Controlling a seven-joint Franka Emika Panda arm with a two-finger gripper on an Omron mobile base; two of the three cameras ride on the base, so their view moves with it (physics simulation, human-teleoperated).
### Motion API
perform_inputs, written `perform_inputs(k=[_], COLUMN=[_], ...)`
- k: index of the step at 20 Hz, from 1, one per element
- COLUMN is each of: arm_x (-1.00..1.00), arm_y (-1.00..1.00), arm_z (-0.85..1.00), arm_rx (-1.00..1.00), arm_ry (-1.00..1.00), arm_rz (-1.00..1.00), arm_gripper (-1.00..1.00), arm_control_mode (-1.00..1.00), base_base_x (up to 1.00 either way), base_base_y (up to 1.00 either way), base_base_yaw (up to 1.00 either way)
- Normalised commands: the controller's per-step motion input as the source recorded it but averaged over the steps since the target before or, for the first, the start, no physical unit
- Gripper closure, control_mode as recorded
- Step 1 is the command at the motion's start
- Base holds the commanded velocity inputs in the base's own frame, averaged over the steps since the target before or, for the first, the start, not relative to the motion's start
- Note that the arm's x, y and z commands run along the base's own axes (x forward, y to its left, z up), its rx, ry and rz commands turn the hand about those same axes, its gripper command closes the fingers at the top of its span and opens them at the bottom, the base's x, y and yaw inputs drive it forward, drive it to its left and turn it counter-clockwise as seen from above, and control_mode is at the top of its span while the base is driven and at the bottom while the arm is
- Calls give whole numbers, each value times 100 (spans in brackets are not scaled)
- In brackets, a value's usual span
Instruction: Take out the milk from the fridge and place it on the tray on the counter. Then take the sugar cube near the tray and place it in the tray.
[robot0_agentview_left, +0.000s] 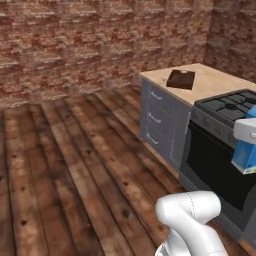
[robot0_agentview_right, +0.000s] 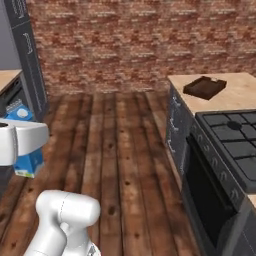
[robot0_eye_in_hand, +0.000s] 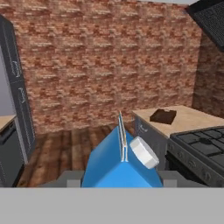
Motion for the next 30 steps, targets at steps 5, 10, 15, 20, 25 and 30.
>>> perform_inputs(k=[5, 10, 15, 20, 25, 30], arm_x=[0, 0, 0, 0, 0, 0], arm_y=[0, 0, 0, 0, 0, 0], arm_z=[0, 0, 0, 0, 0, 0], arm_rx=[0, 0, 0, 0, 0, 0], arm_ry=[0, 0, 0, 0, 0, 0], arm_rz=[0, 0, 0, 0, 0, 0], arm_gripper=[100, 100, 100, 100, 100, 100], arm_control_mode=[100, 100, 100, 100, 100, 100], base_base_x=[100, 100, 100, 100, 100, 100], base_base_y=[72, 78, 79, 93, 94, 89], base_base_yaw=[-15, -17, -24, -43, -58, -60])
